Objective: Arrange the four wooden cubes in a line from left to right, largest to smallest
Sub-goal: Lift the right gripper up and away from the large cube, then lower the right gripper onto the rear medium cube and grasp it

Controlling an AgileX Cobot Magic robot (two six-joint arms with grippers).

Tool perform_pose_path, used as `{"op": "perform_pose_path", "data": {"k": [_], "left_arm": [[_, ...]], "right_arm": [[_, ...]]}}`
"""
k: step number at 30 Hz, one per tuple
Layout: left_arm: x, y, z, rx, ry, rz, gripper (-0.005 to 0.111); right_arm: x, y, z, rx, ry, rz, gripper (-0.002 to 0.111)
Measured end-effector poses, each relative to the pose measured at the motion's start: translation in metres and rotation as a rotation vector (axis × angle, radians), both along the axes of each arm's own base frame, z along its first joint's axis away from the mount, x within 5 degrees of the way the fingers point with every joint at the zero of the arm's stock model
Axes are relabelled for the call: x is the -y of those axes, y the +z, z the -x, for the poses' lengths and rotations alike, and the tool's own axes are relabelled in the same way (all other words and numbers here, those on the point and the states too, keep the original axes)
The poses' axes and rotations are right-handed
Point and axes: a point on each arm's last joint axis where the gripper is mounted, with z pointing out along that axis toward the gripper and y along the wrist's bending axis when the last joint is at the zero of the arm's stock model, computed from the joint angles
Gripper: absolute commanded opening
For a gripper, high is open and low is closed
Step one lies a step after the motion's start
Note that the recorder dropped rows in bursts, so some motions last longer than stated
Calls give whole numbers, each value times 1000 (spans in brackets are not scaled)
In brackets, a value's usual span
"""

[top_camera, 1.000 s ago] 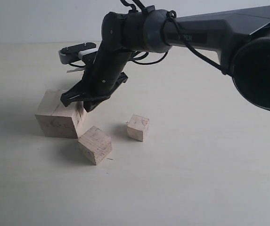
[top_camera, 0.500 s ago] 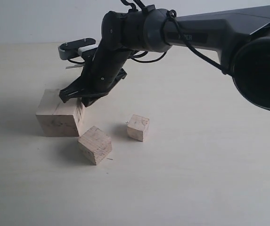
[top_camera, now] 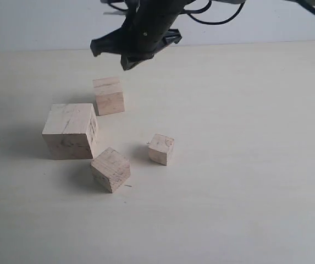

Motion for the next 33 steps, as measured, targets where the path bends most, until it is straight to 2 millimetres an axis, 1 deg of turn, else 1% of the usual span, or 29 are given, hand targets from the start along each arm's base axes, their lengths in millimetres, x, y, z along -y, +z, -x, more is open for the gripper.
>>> {"op": "perform_pose_path", "data": {"k": [2, 4, 6, 7, 8, 12, 15, 20, 27, 33], "left_arm": [[0, 0, 0, 0, 0, 0, 0], [0, 0, 0, 0, 0, 0, 0], [0, 0, 0, 0, 0, 0, 0], [0, 0, 0, 0, 0, 0, 0], [0, 0, 0, 0, 0, 0, 0], [0, 0, 0, 0, 0, 0, 0], [0, 0, 0, 0, 0, 0, 0], [0, 0, 0, 0, 0, 0, 0], [0, 0, 0, 0, 0, 0, 0], [0, 0, 0, 0, 0, 0, 0]], "right_arm": [[1, 3, -6, 17, -25, -19, 26], [-2, 1, -9, 21, -32, -28, 50], [-7, -3, -13, 24, -32, -32, 72], [-10, -4, -14, 26, -29, -34, 79], [-14, -4, -16, 31, -26, -39, 82], [-25, -2, -23, 23, -14, -52, 80], [-31, -6, -29, 13, -10, -55, 80], [-39, -26, -35, -24, -23, -50, 80], [-42, -54, -38, -64, -24, -29, 80], [-49, -61, -38, -89, -36, -102, 80]]}}
